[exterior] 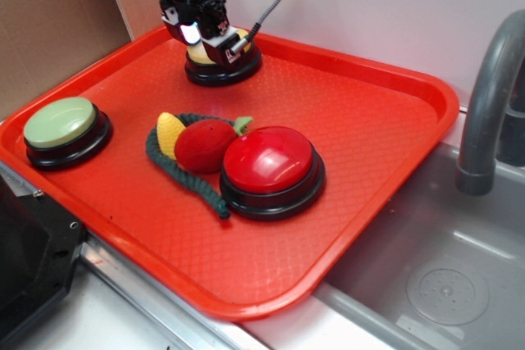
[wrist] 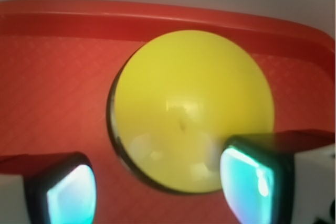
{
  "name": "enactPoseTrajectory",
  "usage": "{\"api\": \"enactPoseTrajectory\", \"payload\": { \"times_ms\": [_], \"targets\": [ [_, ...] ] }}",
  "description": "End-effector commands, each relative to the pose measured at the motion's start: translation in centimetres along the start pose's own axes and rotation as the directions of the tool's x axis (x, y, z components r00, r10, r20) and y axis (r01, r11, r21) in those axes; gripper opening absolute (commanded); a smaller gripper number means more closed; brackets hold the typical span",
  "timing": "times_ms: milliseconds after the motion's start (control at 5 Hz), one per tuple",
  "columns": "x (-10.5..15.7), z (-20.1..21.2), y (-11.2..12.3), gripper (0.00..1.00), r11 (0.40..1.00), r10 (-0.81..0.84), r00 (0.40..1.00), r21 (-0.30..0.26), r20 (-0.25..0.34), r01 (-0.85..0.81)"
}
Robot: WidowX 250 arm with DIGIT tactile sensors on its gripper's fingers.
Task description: Push the yellow button.
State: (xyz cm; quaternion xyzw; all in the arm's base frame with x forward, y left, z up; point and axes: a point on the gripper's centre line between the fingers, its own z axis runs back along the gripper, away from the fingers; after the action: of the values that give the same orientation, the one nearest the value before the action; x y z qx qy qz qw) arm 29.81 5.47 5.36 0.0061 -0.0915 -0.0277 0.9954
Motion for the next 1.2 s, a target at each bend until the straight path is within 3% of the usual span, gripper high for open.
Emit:
{"api": "enactPoseTrajectory", "payload": {
  "times_ms": [0, 400, 1000],
  "targets": [
    [1.7, 0.8, 1.5, 1.00, 1.000, 0.025, 0.999, 0.015, 0.039, -0.026],
    [1.5, 0.6, 1.7, 1.00, 0.999, 0.028, 1.000, 0.030, 0.007, -0.028],
    [0.9, 5.1, 1.7, 1.00, 0.998, 0.038, 0.999, 0.045, 0.027, -0.039]
  ]
}}
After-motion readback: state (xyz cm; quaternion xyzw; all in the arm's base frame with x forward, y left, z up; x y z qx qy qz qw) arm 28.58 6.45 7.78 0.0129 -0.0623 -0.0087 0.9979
